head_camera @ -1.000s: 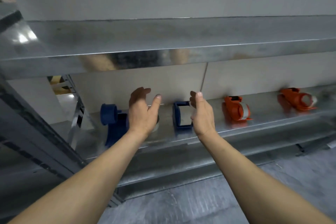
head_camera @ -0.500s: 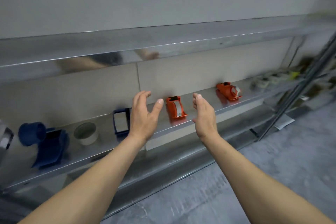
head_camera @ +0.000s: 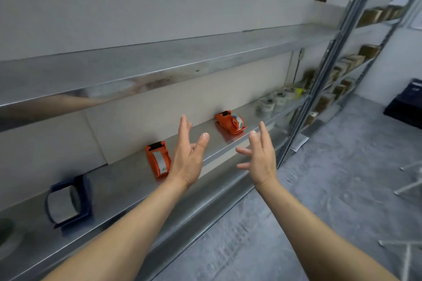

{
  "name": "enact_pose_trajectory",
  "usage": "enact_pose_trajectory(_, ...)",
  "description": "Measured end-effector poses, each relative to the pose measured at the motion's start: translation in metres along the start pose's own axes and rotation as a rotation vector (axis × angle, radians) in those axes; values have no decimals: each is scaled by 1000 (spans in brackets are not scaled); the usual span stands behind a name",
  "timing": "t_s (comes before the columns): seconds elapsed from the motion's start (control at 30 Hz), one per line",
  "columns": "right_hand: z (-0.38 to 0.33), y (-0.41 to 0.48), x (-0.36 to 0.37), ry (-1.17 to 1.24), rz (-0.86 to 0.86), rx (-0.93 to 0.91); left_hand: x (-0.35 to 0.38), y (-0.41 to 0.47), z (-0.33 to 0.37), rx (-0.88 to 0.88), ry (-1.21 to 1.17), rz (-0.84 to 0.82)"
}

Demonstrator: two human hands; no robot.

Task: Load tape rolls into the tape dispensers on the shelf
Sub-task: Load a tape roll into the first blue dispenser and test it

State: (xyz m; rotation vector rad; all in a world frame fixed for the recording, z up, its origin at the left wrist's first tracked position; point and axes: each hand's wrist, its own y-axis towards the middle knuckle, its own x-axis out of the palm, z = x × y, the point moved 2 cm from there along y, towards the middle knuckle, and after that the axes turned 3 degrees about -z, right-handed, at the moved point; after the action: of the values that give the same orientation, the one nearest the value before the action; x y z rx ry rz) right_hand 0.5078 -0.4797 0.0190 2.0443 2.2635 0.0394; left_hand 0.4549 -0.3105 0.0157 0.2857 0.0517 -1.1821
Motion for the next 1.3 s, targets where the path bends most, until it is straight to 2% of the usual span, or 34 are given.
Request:
enact_pose_trajectory(0.37,12,94,-62,-56,235,31,93,102,-4,19,-127,-187)
enact_pose_trajectory(0.6,24,151,-104,-64,287,42,148,155,-6,5,-61,-214)
enact_pose_trajectory(1.1,54,332,-234,-69,122,75,318,273,-8,-40,45,-104)
enact_pose_trajectory(1.3,60,393,-262,-40,64,85,361,311,-12,-50,65,-52)
